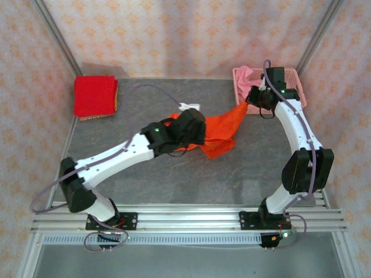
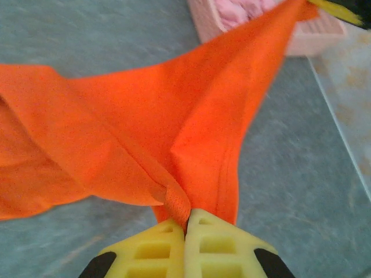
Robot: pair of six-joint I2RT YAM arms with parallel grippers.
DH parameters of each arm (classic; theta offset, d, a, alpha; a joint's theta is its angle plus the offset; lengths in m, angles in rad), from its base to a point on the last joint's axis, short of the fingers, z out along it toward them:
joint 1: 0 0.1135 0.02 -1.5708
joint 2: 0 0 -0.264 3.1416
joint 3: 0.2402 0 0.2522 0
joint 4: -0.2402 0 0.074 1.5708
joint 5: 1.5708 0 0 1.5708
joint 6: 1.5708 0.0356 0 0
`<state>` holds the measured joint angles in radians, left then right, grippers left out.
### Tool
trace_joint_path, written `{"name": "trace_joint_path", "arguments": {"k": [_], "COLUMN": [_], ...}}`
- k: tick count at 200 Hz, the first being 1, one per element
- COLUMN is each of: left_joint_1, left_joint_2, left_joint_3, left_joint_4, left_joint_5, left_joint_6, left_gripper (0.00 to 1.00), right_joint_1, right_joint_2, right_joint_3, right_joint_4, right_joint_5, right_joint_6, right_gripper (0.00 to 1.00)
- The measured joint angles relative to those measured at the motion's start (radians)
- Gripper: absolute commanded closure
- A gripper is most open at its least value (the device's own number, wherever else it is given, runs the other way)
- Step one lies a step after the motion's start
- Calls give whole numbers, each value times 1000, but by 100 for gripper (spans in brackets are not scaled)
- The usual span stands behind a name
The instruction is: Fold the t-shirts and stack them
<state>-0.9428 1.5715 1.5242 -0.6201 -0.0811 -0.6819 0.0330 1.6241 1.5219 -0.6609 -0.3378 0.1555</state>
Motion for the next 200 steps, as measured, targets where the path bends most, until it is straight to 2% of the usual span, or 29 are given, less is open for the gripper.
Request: {"name": "trace_joint_path", "arguments": {"k": [13,18,21,32,37,44,48,51,61,81,113,129,151,177,200], "left_joint_1": [-28,-39,-45,-65,-72,-82,-86,-89,-95,-96,-53,33,204,378,481], "left_joint_2": [58,78,88,123,138,157,166,172,185,149,-71,-186,-291,-311,-298], "left_joint_3": [32,39,42,47,47,47,47,47,43,0,-154,-232,-356,-478,-544], "left_joint_4": [19,28,34,51,57,62,64,65,66,91,129,146,166,156,156], "left_joint_5": [42,58,66,101,117,138,148,155,163,131,23,-18,-59,-58,-26], "left_joint_6": [-7,-11,-11,-23,-26,-30,-32,-32,-26,23,81,77,39,-27,-72], "left_gripper": [100,99,94,65,42,16,4,1,0,0,0,0,0,0,0], "right_joint_1": [-8,-11,-12,-16,-17,-18,-18,-19,-21,-21,3,64,203,375,485], "right_joint_2": [0,0,0,0,-1,-2,-3,-6,-19,-81,-228,-288,-322,-310,-253], "right_joint_3": [-23,-32,-38,-66,-81,-102,-116,-126,-158,-214,-281,-325,-391,-480,-536], "right_joint_4": [-5,-5,-5,-1,3,5,6,8,14,27,97,134,164,173,182], "right_joint_5": [14,22,26,46,56,72,81,88,105,129,124,114,114,116,121], "right_joint_6": [-8,-8,-10,-8,-7,-8,-7,-7,-8,-5,4,-1,-14,2,40], "right_gripper": [100,95,89,62,51,38,33,29,24,23,23,23,23,23,25]}}
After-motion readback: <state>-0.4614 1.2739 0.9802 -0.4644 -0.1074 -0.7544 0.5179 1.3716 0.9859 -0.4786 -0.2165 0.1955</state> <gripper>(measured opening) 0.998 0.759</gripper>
